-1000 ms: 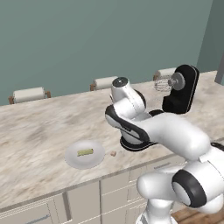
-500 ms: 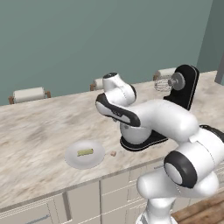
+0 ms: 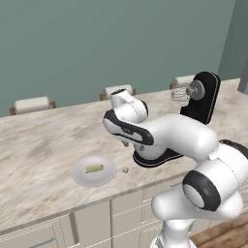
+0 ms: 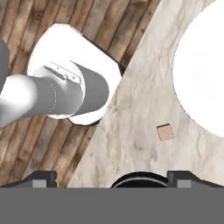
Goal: Add butter and sugar cubes to the stand mixer bowl and then turn on the stand mixer to begin making frosting.
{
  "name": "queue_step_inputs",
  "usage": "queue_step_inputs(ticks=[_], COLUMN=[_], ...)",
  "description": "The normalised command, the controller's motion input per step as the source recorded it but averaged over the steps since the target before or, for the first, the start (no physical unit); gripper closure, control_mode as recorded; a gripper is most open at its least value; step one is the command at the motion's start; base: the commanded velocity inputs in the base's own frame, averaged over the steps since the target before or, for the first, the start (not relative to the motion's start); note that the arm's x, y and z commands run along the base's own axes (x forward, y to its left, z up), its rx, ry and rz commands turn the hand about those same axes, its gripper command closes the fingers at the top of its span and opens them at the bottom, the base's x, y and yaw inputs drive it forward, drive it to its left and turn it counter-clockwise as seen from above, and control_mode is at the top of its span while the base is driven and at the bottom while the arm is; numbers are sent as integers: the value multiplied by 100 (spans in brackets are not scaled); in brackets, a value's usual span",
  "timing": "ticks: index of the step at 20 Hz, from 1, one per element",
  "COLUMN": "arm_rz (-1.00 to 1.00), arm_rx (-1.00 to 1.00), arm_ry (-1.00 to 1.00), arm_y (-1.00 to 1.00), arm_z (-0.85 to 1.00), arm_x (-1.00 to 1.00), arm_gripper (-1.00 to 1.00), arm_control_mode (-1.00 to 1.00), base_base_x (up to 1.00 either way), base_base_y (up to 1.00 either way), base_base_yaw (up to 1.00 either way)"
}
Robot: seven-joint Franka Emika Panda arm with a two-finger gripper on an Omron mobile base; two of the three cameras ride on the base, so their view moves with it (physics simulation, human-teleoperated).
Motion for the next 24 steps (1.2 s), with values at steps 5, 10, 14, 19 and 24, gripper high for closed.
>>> queue_step_inputs(ticks=[5,10,14,19,24], arm_rz=[18,18,9,2,1], arm_rx=[9,17,9,0,0], arm_ry=[-2,1,9,1,0], arm_y=[0,0,5,1,3], arm_z=[-34,-6,-8,-30,-27], arm_x=[-29,-2,7,0,0], arm_gripper=[-100,-100,-100,-100,-100], arm_control_mode=[-100,-100,-100,-100,-100], base_base_x=[0,0,0,0,0], base_base_y=[0,0,0,0,0], base_base_yaw=[0,0,0,0,0])
